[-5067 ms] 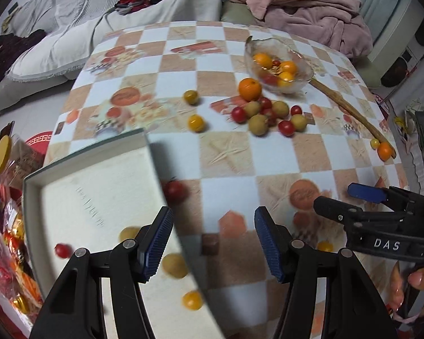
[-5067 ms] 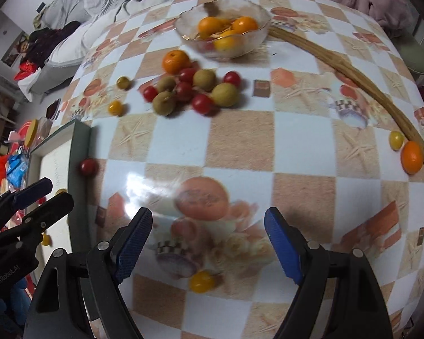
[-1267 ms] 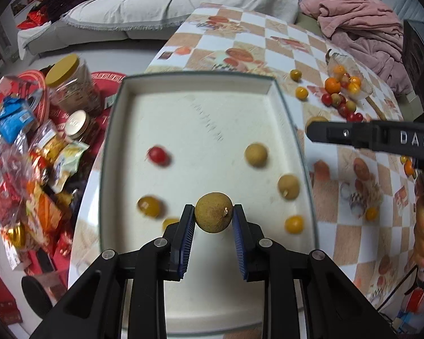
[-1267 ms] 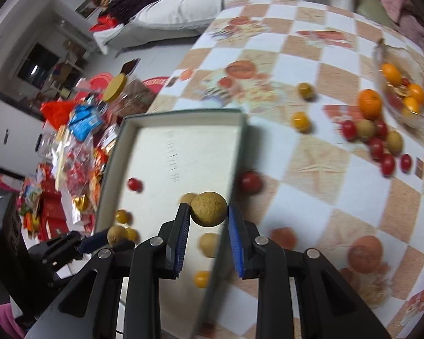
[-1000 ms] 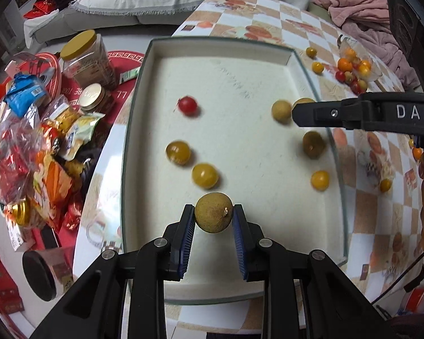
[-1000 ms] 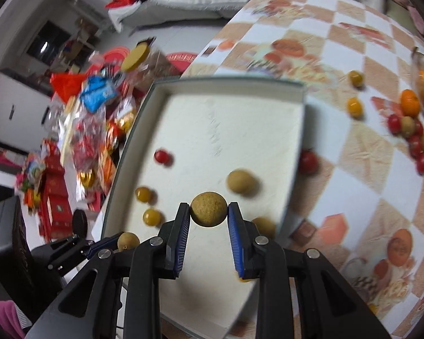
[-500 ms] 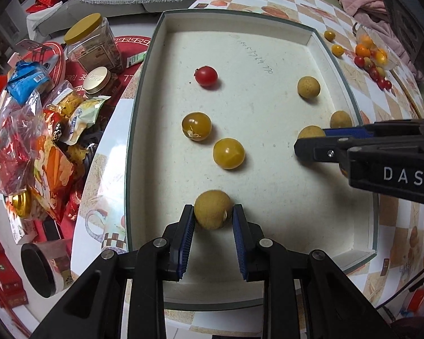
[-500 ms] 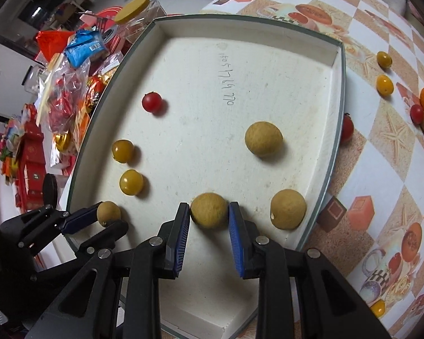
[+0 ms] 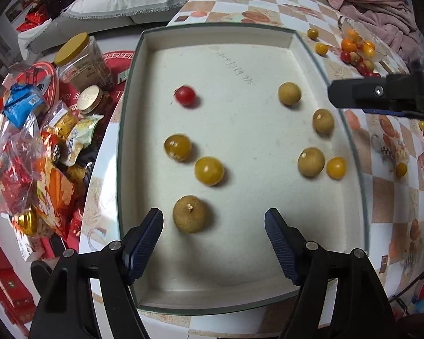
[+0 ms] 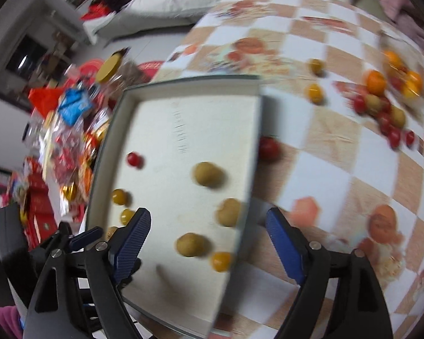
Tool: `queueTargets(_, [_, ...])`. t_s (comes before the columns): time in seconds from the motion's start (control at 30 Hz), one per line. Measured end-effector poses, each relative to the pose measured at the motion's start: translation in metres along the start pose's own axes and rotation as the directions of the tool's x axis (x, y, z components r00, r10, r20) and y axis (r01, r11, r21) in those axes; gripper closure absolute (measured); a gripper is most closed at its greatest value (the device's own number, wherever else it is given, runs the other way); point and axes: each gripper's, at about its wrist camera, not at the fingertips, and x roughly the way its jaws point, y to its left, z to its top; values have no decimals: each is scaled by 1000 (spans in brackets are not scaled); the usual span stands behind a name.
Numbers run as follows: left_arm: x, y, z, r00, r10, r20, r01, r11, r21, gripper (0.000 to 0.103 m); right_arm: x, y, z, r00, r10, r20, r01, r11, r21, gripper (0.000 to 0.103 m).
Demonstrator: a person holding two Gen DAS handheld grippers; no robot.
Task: Organize fruits
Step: 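Carry both brown fruits over the white tray and open both tools, then move both open tools back over the remaining fruits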
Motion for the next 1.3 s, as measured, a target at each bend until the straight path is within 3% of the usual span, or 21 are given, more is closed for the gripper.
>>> queueTargets(0.3, [-16, -46, 31, 998, -40, 50, 34, 994, 100, 27, -34, -88, -40, 991, -131, 20, 124, 971, 203, 16])
queueTargets(0.5, [-23, -81, 55, 994, -73, 85, 58, 984, 166, 27, -45, -130, -68, 981, -194, 5, 185, 945, 269, 16])
queueTargets(0.87, [-19, -130, 117, 984, -94, 152, 57, 971, 231, 27, -51, -151, -87, 981, -194, 16, 182, 942, 281, 16])
queueTargets(1.3, [38, -160, 177, 990, -47, 133, 18, 977, 213, 27, -39, -141, -93, 979, -205, 17, 199, 967, 161, 20])
